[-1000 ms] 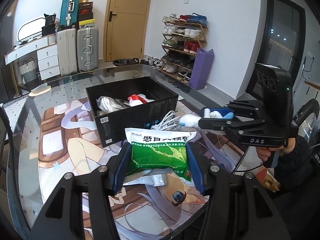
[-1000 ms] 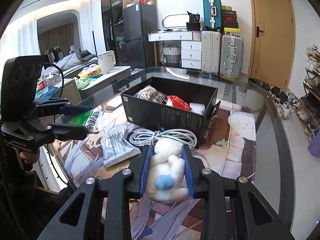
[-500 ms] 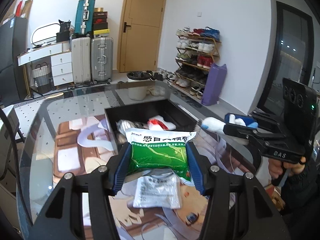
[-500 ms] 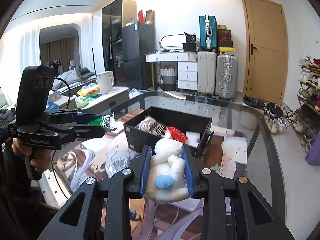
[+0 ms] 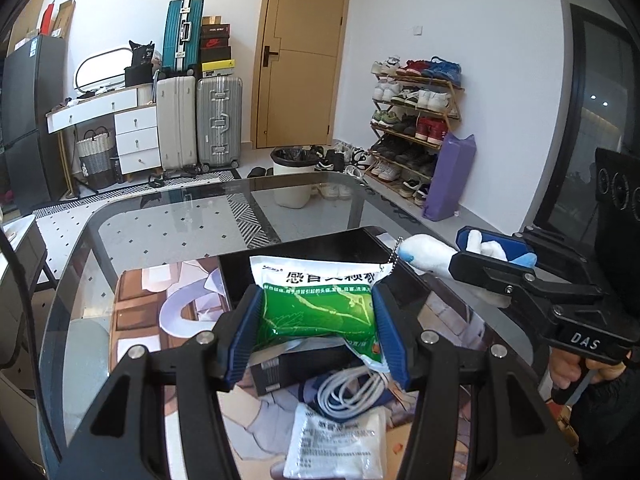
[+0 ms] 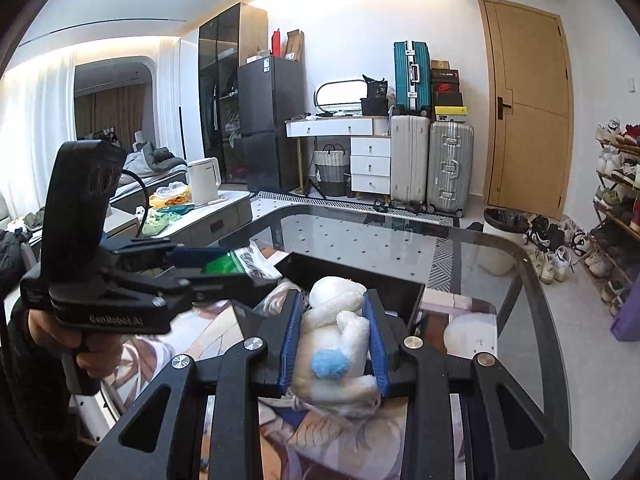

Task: Organize soft objects
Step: 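Lift and carry the green packet and plush toy over the black box, then open both tools to drop the packet and plush toy into the box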

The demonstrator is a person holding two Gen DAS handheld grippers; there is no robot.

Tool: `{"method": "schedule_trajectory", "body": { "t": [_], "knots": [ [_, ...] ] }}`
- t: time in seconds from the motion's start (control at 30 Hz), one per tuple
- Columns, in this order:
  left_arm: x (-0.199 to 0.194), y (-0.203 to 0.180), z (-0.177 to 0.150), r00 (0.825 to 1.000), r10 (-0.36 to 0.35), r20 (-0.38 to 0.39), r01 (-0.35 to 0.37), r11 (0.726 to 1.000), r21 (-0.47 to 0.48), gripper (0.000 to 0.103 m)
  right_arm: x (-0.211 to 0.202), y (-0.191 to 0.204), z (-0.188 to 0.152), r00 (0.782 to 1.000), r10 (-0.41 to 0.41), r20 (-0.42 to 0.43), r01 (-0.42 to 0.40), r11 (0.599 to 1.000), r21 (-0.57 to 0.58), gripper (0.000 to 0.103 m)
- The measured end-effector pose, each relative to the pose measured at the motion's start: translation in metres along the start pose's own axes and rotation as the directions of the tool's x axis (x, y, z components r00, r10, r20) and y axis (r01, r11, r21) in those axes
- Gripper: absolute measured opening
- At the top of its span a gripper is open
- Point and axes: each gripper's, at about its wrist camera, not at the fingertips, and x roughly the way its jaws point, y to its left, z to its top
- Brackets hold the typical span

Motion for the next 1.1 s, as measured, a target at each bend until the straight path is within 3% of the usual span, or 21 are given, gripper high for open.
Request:
{"method": "schedule_trajectory", "body": {
  "t": [0.57,1.1],
  "knots": [
    [0.060,0.012,0.010,0.995,0.082,-0.057,-0.083,0.997,-0.007,0.054,0.069,-0.020,0.011,0.996,-0.027,-0.090,0.029,0.999,0.023,0.031],
    [0.094,0.011,0.009,0.987,0.128,-0.096,-0.125,0.992,0.035,0.055,0.127,-0.042,0.004,0.987,-0.033,-0.154,0.042,0.998,0.052,0.031]
  ]
}}
